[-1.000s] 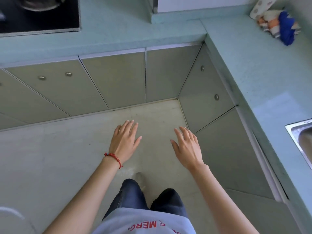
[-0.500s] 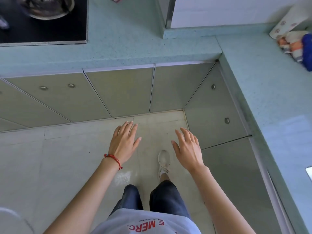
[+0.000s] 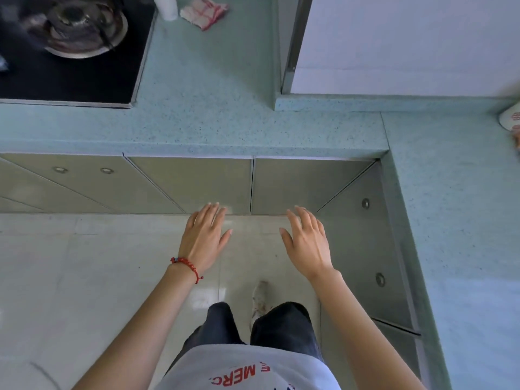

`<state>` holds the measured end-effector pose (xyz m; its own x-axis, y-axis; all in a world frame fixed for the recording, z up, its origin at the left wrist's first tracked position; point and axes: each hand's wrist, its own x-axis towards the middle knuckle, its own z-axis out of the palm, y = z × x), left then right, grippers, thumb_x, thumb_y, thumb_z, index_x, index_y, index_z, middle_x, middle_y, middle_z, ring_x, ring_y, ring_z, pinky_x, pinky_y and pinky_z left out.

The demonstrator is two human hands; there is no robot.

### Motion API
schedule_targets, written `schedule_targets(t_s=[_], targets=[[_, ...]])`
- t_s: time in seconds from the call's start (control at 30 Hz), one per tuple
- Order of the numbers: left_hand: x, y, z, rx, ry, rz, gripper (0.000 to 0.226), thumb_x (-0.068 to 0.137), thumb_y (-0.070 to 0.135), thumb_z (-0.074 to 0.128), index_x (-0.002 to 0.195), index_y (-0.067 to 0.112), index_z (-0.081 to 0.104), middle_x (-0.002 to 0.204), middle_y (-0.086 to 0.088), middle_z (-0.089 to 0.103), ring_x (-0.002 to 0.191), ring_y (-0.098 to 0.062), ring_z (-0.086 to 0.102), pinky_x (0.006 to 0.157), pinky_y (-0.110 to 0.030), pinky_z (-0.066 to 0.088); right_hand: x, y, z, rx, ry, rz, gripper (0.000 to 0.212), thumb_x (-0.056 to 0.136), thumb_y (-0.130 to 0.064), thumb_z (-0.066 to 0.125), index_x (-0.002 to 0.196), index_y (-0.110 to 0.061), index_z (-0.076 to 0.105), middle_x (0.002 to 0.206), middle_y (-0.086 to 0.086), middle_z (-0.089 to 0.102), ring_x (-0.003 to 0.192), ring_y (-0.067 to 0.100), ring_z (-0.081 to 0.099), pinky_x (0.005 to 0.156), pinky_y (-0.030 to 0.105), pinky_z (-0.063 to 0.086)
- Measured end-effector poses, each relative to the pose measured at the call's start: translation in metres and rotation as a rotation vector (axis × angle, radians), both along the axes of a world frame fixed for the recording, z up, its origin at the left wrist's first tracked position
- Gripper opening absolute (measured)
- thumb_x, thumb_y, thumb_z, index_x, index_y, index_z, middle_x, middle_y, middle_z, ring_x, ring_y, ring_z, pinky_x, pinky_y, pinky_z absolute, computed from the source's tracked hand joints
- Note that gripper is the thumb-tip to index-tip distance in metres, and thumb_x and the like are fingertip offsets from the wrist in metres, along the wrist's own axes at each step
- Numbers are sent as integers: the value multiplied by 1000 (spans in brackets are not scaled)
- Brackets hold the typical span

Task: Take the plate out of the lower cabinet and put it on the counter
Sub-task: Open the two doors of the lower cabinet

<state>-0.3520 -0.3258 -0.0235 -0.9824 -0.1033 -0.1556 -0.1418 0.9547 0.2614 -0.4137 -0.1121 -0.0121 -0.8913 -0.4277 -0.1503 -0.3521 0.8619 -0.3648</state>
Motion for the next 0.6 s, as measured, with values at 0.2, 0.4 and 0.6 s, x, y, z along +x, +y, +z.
schedule_targets(t_s=[0.2,0.4,0.6], targets=[[-38,3,-7,18,-9,50,49,91,30,45,131,3,39,141,-19,42,133,-31,35,109,-46,28,-37,-11,-14,-16,-48,21,42,94,-27,44,130,-6,42,140,20,42,131,34,34,108,44,27],[-72,-6,-23,67,-12,55,48,90,29,48,130,2,40,140,-20,44,131,-33,38,108,-47,31,-63,-26,-35,-3,-110,3,42,95,-28,42,131,-7,39,142,20,38,132,33,33,108,44,25],[-99,-20,-41,176,-34,92,48,91,27,46,131,2,38,141,-20,42,133,-32,34,109,-44,28,-85,-49,-45,-170,-155,-146,39,92,-19,48,128,-5,44,135,17,46,126,32,40,102,41,33]])
